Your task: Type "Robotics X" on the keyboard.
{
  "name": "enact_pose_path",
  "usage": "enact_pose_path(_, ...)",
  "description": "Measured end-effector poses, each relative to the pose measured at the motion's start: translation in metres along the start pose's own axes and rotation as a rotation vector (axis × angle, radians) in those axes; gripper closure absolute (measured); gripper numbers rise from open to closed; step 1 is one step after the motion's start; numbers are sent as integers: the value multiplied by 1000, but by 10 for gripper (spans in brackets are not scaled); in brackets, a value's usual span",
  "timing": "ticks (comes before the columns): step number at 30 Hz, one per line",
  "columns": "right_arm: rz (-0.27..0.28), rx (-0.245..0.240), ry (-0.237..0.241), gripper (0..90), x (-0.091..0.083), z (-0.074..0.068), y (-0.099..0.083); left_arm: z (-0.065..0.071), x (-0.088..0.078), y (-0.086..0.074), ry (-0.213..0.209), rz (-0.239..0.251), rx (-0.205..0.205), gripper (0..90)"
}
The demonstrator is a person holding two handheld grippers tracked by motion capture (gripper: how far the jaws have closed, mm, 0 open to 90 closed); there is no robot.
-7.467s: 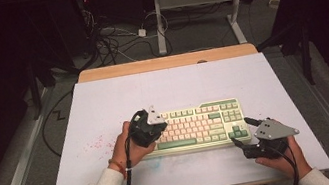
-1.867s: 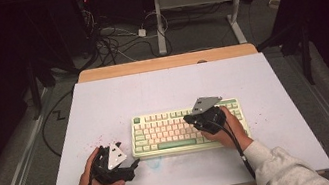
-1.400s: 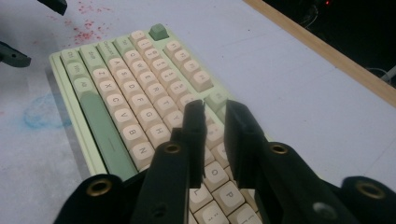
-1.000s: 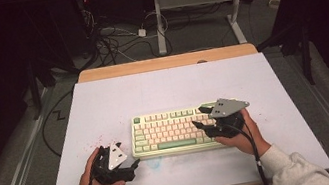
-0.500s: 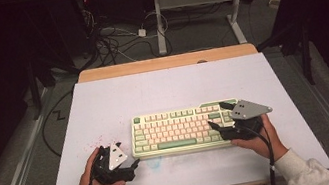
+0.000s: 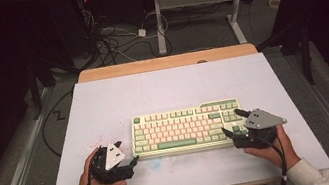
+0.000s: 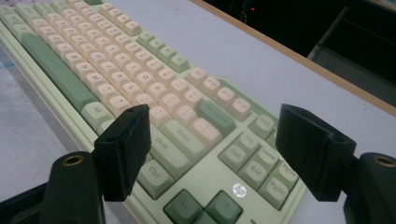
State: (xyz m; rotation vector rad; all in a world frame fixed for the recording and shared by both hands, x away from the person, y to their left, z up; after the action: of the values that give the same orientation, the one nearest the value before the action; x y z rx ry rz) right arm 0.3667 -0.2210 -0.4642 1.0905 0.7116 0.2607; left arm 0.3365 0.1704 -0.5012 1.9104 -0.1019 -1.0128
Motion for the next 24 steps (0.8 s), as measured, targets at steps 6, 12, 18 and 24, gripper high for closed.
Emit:
enact_pose_path(6, -1, -4, -26, 262, -11, 0, -9, 0, -4, 5, -21, 24, -26, 316)
enact_pose_path(12, -28, 2, -24, 262, -16, -2, -20, 3, -6, 12, -58, 37, -31, 475)
enact_pose_path(18, -40, 2, -17, 261, -19, -4, -23, 6, -5, 22, -120, 48, -50, 761)
enact_pose_path(24, -54, 4, -11, 260, -19, -6, -25, 12, 3, 37, -162, 24, -20, 876)
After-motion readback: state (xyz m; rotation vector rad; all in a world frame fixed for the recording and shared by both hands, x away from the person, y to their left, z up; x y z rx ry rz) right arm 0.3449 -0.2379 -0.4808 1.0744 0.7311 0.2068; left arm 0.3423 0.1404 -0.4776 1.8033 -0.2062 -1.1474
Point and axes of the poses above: each handheld gripper's, and its own axes: x roughly forward along the jaws, y roughly out of its top, z roughly to its right, the point moved 5 cm from there along x, roughly forward along the jaws, and after that the axes turned 3 degrees about z, right-handed, at the moved point
